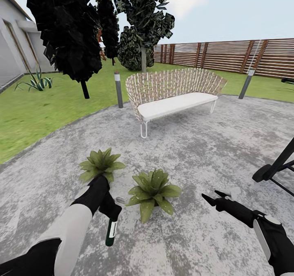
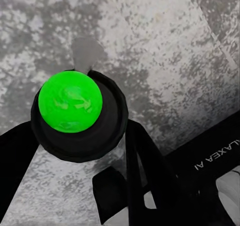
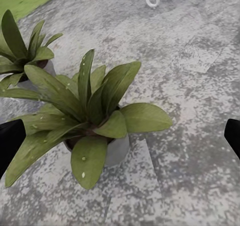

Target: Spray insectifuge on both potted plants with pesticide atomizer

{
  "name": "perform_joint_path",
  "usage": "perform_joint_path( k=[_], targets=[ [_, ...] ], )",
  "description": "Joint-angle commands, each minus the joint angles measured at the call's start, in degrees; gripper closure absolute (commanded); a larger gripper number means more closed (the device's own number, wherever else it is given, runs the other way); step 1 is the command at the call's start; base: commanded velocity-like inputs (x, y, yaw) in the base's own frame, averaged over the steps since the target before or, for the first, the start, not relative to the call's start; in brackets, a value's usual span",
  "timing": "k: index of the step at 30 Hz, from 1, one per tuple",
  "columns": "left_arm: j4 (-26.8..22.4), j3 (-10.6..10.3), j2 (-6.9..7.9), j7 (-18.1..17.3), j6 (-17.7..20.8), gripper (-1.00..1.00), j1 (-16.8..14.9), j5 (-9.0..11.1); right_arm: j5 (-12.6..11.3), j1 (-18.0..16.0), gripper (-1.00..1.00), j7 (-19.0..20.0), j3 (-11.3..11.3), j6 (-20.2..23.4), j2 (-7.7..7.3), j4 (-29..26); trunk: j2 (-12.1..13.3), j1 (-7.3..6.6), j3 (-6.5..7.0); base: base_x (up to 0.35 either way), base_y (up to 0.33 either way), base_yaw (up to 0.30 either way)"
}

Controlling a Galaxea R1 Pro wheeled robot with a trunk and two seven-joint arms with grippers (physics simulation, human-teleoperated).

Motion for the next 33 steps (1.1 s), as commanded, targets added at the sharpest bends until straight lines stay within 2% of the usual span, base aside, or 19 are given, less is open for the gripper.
perform_joint_path(
  k=[1, 6, 18, 25, 28, 33],
  targets=[
    [-0.1, 0.5, -0.11, -0.5, 0.3, 1.0, 0.0, -0.5, -0.4, 0.0, -1.0, 0.2, -0.1, 0.6, 0.0, 0.0, 0.0, -0.01, -0.05, 0.0, 0.0, 0.0],
    [-0.2, 0.5, -0.1, -0.4, 0.3, 1.0, 0.2, 2.7, -0.4, 0.0, -1.0, 0.2, -0.1, 0.6, 0.01, -0.1, 0.0, -0.01, -0.05, -0.057, -0.04, 0.0],
    [-0.2, 0.6, -0.13, -0.4, 0.3, 1.0, 0.2, 3.0, -0.4, 0.0, -1.0, 0.2, -0.1, 0.6, 0.02, -0.3, 0.0, -0.01, -0.05, -0.196, -0.186, 0.0],
    [-0.3, 0.7, -0.12, -0.4, 0.3, 1.0, 0.2, 3.9, -0.4, 0.0, -1.0, 0.2, -0.1, 0.6, 0.02, -0.3, 0.0, -0.01, -0.05, 0.191, -0.194, 0.026],
    [-0.2, 0.6, -0.08, -0.3, 0.3, 1.0, 0.2, 4.7, -0.4, 0.0, -1.0, 0.2, -0.1, 0.6, 0.02, -0.3, 0.0, -0.01, -0.05, 0.148, -0.077, 0.219],
    [-0.1, 0.6, 0.09, -0.3, 0.3, 1.0, 0.2, 5.0, -0.4, 0.0, -1.0, 0.3, -0.1, 0.6, 0.0, -0.3, 0.0, -0.01, -0.05, 0.021, -0.011, 0.268]
  ],
)
